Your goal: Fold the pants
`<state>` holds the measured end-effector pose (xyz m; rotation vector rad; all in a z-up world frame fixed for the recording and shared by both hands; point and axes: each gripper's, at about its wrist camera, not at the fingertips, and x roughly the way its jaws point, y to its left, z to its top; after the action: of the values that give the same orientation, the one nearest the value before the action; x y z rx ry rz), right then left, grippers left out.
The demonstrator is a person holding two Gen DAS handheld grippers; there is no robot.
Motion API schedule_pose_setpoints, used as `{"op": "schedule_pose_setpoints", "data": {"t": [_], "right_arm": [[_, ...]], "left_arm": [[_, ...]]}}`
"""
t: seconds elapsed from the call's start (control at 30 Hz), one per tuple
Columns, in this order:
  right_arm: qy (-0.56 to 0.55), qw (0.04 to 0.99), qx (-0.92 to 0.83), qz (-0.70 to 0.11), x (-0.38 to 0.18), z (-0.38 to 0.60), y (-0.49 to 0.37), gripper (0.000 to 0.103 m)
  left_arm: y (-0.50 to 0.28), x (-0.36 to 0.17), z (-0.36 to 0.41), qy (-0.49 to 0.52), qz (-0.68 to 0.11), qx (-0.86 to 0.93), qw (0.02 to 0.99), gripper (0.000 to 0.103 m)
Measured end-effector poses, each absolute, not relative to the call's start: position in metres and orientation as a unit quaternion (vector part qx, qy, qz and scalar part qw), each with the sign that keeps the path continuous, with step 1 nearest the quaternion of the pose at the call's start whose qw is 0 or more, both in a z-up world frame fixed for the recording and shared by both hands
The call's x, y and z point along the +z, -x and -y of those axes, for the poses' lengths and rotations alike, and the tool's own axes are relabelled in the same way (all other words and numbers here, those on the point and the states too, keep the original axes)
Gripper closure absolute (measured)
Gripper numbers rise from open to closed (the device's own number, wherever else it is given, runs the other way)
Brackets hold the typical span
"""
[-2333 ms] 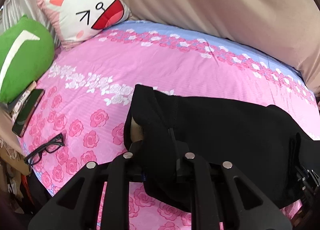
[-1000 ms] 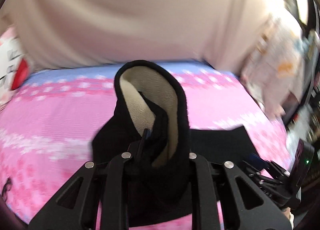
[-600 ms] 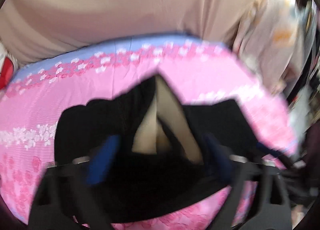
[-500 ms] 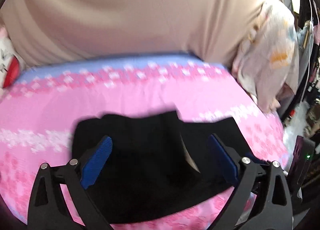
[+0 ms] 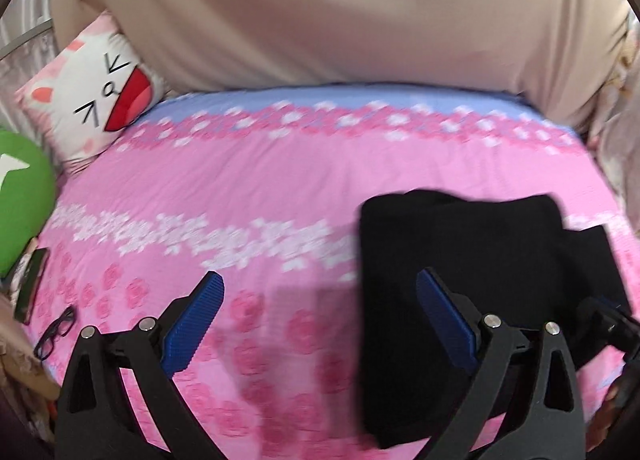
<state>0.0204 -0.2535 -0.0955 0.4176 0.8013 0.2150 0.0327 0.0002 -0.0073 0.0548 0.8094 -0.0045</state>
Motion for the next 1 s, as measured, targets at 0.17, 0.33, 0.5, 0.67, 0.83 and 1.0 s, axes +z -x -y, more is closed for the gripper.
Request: {"op": "schedule_pose_setpoints", "data": {"t": [0.17, 0.33, 0.5, 0.67, 0.83, 1.0], "right_arm": [[-0.150, 0.903, 0.052, -0.399, -0.103, 0.231, -0.034, 0.024], [-0.135, 0.903, 0.053, -0.403, -0.103, 0.224, -0.037, 0.087], [-0.147, 0.907, 0.092, -0.383, -0.082, 0.216, -0.037, 0.089], [-0.138, 0.932, 0.140, -0.306, -0.018, 0.211, -0.020, 0.090], [-0.116, 0.960, 0.064, -0.248, 0.020, 0.269, 0.026, 0.090], [-0.155, 0.918, -0.086, -0.354, -0.067, 0.358, 0.037, 0.090]], "left_arm": [[-0.038, -0.027, -0.020, -0.023, -0.418, 0.006, 0.908, 0.008], [-0.043, -0.036, -0.030, -0.017, -0.432, 0.010, 0.902, 0.008], [-0.044, -0.040, -0.031, -0.019, -0.437, 0.020, 0.899, 0.008], [-0.044, -0.036, -0.033, -0.008, -0.442, 0.025, 0.896, 0.008], [-0.037, -0.025, -0.031, -0.005, -0.435, 0.012, 0.901, 0.008], [-0.038, -0.029, -0.014, -0.009, -0.439, -0.008, 0.898, 0.008]]}}
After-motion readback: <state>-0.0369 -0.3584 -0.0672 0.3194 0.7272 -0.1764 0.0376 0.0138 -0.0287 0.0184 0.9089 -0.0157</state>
